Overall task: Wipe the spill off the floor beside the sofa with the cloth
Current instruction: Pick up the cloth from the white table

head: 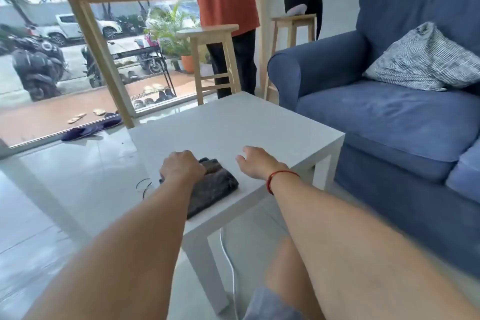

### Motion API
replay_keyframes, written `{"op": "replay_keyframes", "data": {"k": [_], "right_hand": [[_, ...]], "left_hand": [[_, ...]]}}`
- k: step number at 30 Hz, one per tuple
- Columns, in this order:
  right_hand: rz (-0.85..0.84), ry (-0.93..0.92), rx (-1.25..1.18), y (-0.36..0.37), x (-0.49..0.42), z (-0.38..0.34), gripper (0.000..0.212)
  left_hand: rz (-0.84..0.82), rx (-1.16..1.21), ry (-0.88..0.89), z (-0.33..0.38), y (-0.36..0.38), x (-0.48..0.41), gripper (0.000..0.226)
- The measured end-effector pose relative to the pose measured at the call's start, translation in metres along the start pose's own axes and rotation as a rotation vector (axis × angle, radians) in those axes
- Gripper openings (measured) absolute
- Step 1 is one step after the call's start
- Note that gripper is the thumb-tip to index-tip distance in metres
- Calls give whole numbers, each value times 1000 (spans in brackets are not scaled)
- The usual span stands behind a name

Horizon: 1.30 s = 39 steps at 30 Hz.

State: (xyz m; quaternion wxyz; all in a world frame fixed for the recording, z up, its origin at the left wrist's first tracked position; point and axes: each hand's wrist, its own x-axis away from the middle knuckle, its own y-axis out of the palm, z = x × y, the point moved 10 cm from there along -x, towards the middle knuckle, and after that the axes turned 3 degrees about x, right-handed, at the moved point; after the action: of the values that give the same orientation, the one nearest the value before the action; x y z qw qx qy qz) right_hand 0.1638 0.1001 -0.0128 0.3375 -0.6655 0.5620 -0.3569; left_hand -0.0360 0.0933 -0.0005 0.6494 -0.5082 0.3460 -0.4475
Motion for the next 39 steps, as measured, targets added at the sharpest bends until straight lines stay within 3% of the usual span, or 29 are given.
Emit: {"op": "replay_keyframes", "data": {"k": [3, 6, 10, 13, 15, 17, 20, 22, 27, 30, 34, 39], "right_hand": [[-18, -21, 1, 27, 1, -27, 58], [20, 15, 66, 47, 2, -42, 56], [-22, 41, 78, 61, -5, -43, 44], [-58, 33, -157, 56, -6, -39, 25], [-36, 61, -323, 45, -7, -24, 7], [42, 129, -473, 27, -6, 7, 5], [232, 228, -748, -11, 13, 65, 35], [333, 269, -863, -39, 37, 112, 42], [540, 397, -849, -82, 99, 228, 49], [711, 553, -843, -87, 143, 304, 49], [834, 708, -815, -72, 184, 382, 42], [811, 913, -772, -13, 202, 469, 37]], "left_hand": [[-38, -32, -143, -44, 8, 3, 44], [-128, -18, -162, -62, 25, 3, 57], [-191, 104, -185, -60, 30, 3, 55], [-211, 213, -188, -45, 35, 6, 40], [-199, 291, -143, -23, 41, 7, 43], [-169, 380, -80, 13, 43, 16, 49], [-157, 635, 0, 78, 42, 39, 48], [-192, 720, 121, 135, 50, 58, 43], [-282, 772, 415, 255, 86, 118, 16], [-358, 769, 523, 312, 127, 165, 16], [-516, 728, 566, 357, 204, 206, 18], [-704, 655, 476, 377, 321, 225, 20]]}}
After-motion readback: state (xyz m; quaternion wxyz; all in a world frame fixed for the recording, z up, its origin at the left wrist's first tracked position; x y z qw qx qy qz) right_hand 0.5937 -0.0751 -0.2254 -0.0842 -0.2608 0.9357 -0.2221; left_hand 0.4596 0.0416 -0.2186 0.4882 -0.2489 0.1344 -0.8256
